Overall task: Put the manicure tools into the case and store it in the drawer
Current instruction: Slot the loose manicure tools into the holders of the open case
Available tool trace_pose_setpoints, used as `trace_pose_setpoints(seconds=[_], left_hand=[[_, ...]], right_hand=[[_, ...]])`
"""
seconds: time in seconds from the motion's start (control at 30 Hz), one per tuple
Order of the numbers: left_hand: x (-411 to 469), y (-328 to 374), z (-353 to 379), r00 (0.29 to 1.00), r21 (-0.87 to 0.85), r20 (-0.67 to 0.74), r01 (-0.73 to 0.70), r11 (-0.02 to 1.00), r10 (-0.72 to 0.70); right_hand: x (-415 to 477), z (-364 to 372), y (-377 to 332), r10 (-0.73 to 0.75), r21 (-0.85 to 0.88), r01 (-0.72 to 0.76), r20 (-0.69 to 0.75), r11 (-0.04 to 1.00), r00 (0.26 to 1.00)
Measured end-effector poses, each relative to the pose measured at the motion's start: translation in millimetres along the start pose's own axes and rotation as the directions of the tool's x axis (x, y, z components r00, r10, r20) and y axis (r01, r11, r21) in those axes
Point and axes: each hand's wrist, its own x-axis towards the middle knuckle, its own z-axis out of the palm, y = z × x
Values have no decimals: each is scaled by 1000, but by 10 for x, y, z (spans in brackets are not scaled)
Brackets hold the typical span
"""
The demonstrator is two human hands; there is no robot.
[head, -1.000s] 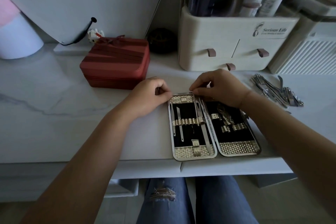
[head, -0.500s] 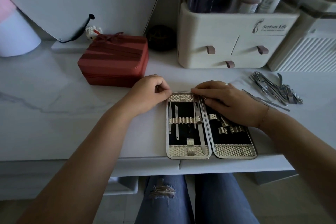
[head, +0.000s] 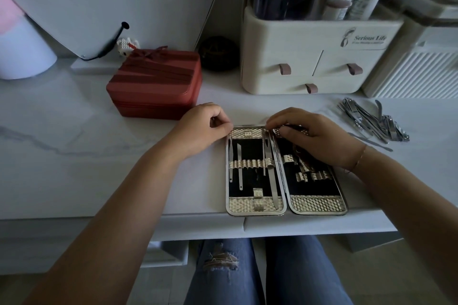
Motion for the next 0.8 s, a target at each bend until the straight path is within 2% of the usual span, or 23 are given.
trace_pose_setpoints(seconds=[0.4, 0.6, 0.8], left_hand=[[16, -24, 6, 1000, 16, -4, 8, 1000, -8], [30, -24, 24, 1000, 24, -11, 9, 1000, -9], [30, -17, 18, 1000, 46, -16, 10, 999, -9]], right_hand=[[-42, 22, -40, -70, -296, 95, 94, 950, 993], [-80, 9, -100, -55, -371, 96, 121, 924, 991], [-156, 31, -133, -68, -333, 110, 134, 936, 989]])
